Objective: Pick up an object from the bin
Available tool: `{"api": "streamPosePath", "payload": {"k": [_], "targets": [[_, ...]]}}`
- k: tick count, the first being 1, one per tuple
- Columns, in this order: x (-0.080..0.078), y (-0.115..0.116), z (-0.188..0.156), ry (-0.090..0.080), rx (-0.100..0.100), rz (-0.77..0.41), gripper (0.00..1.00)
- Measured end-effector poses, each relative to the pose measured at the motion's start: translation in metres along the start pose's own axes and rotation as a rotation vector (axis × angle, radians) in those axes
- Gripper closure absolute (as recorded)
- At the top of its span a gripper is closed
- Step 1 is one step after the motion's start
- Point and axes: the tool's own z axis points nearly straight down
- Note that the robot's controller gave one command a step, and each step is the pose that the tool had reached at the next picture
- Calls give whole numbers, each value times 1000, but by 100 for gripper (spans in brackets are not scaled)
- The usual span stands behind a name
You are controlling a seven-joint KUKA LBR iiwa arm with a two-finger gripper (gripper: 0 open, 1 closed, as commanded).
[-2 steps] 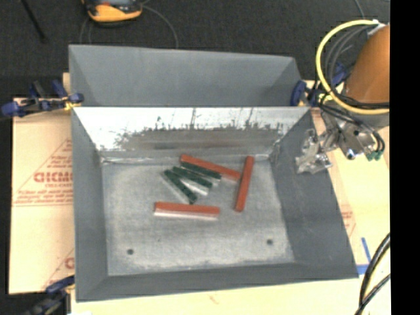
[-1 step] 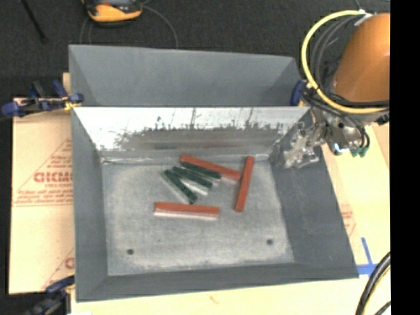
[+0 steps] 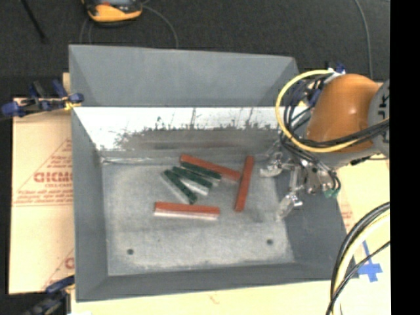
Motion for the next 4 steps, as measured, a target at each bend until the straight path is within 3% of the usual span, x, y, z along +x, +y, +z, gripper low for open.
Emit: {"api": "streamPosePath", "payload": {"k": [1, 2, 3, 4], "targets": [[-2, -1, -5, -7, 3, 0, 0], [-55, 43, 66, -4, 8, -362, 100], [-55, 43, 66, -4, 8, -362, 100], [-42, 70, -53, -9, 3, -364, 100]]}}
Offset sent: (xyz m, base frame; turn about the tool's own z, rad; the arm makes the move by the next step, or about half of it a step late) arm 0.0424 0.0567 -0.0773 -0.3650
